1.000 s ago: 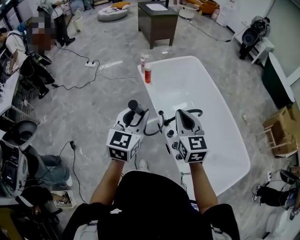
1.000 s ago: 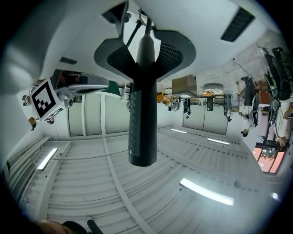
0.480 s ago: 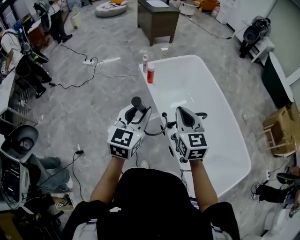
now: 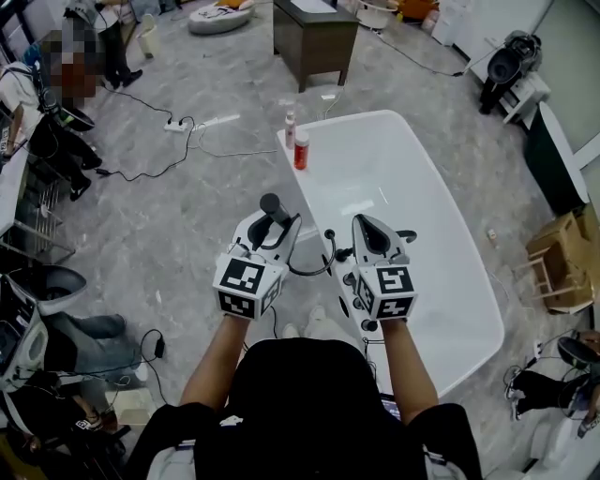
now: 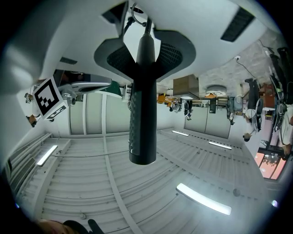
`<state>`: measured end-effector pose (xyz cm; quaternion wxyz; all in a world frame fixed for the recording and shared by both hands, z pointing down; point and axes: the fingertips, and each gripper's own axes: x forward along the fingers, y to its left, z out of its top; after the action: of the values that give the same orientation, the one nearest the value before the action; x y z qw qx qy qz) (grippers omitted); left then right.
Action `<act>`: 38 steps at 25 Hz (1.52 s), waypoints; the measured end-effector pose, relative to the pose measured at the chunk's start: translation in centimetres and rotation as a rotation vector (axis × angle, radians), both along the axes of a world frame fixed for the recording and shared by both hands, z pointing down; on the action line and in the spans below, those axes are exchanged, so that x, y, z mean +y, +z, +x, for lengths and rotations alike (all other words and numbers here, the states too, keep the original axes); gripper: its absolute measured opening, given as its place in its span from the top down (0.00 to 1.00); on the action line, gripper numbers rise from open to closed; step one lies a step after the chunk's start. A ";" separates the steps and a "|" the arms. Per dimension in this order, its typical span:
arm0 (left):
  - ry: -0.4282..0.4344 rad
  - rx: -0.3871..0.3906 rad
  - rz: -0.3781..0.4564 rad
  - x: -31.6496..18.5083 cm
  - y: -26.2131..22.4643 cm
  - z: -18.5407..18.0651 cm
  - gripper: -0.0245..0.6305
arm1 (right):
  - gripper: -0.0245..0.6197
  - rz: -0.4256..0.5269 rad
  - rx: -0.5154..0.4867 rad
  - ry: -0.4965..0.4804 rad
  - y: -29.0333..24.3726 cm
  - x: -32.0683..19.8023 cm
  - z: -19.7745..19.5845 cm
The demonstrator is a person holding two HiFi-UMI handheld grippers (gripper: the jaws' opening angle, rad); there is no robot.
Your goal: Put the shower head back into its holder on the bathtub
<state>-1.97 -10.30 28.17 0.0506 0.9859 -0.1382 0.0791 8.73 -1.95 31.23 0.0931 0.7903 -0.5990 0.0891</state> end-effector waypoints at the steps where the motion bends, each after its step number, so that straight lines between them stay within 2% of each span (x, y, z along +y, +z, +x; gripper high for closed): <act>1: -0.004 -0.002 -0.002 -0.2 0.1 0.1 0.74 | 0.93 -0.003 0.001 -0.004 0.1 -0.1 0.1; 9: -0.021 -0.019 0.001 -0.9 -0.3 2.8 0.74 | 0.92 -0.020 -0.010 -0.039 0.4 -1.1 2.7; 15: -0.040 -0.010 0.017 -2.0 -1.1 4.6 0.74 | 0.92 -0.034 -0.043 -0.121 1.3 -2.6 3.2; 20: -0.089 -0.014 0.027 -3.3 -1.4 4.3 0.74 | 0.92 -0.051 -0.060 -0.212 2.6 -5.0 2.6; 26: -0.198 -0.027 0.026 -5.0 -1.3 1.8 0.74 | 0.92 -0.078 -0.102 -0.395 3.8 -7.7 -0.7; 38: -0.432 -0.071 -0.021 -9.2 0.8 -7.7 0.74 | 0.91 -0.245 -0.125 -0.718 10.4 -12.3 -11.3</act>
<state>-9.67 -19.49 28.95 0.0719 0.9294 -0.3472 0.1026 -2.54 -14.25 41.62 0.1753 0.5062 -0.8272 0.1697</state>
